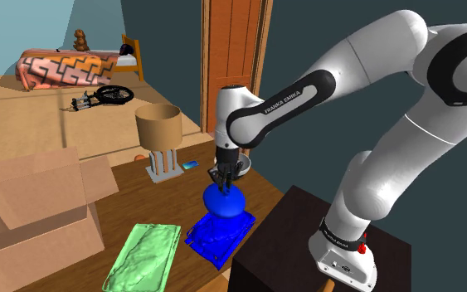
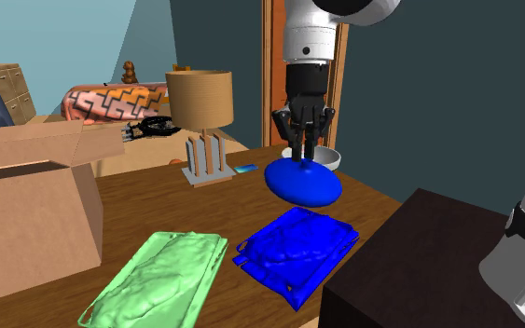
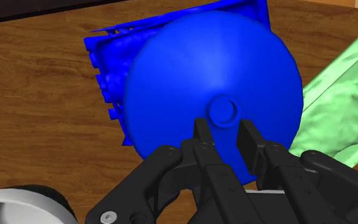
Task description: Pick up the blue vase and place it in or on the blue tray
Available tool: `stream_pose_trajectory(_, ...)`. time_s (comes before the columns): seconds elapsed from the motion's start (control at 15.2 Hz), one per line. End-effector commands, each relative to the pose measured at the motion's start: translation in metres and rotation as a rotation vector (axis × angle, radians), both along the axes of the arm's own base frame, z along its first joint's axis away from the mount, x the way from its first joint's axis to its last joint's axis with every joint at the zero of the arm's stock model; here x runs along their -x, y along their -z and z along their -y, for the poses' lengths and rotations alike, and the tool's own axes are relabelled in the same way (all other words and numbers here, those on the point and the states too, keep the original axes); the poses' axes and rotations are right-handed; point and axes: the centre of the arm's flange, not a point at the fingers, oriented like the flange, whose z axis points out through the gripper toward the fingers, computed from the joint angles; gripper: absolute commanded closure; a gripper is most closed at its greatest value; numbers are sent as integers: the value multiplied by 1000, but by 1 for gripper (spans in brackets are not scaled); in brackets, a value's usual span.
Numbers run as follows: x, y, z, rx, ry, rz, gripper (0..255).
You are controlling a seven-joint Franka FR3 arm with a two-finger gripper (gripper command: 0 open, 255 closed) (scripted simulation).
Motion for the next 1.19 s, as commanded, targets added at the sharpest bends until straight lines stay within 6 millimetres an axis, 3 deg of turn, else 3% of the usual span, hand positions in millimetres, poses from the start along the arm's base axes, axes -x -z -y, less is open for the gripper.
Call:
stream_pose_trajectory(0.0, 0, 11, -1, 0, 0, 1, 255)
stream_pose_trajectory(0.99, 0, 93, -1, 0, 0, 1, 255)
stream_pose_trajectory(1.12, 0, 93, -1, 0, 0, 1, 255)
